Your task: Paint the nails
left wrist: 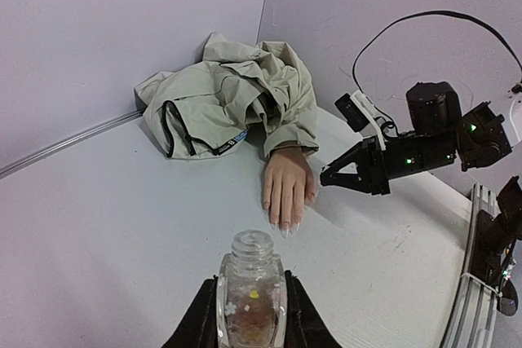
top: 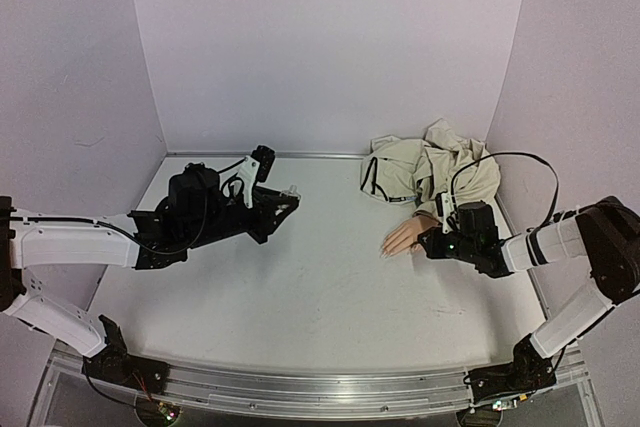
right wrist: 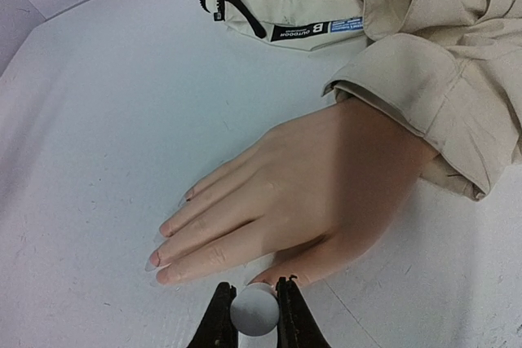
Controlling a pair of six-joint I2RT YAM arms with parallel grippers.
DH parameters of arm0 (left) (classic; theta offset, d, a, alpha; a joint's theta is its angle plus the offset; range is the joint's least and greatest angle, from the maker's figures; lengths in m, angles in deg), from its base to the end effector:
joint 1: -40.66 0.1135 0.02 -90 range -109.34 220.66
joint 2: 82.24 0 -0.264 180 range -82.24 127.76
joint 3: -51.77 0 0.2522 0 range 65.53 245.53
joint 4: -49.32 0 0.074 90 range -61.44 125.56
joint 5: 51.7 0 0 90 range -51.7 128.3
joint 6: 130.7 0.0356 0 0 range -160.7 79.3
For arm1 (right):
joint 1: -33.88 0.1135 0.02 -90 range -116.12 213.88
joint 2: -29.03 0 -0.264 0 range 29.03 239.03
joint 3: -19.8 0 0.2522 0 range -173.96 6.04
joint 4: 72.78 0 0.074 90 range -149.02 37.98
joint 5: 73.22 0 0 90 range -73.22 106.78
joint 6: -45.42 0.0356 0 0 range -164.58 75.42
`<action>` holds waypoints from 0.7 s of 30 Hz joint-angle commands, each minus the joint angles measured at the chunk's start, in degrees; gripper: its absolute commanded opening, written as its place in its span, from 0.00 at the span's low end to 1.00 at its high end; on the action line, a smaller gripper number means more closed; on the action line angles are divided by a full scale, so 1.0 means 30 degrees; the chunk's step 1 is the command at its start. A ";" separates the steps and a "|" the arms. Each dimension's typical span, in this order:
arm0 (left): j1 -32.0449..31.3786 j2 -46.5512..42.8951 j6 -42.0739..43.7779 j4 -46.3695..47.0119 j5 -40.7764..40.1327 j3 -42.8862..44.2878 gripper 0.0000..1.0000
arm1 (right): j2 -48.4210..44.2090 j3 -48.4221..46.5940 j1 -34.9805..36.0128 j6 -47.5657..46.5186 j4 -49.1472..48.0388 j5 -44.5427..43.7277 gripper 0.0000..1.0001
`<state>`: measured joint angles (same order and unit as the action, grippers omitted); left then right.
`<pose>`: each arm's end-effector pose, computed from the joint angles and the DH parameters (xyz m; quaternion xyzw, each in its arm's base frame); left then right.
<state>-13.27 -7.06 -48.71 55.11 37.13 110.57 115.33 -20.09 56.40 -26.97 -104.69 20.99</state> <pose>0.1785 -0.2438 0.2775 0.2941 0.7109 -0.3220 0.5518 0.2603 0.1108 0.1669 -0.0563 0.7885 0.2372 0.5647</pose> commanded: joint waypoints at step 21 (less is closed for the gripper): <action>0.0103 -0.0065 -0.0406 0.1298 0.0287 0.1010 0.00 | 0.0303 -0.0769 -0.0065 -0.0280 -0.0785 0.0329 0.00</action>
<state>-13.27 -7.04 -49.67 55.11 37.22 110.57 115.74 -20.26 56.40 -27.10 -105.41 21.49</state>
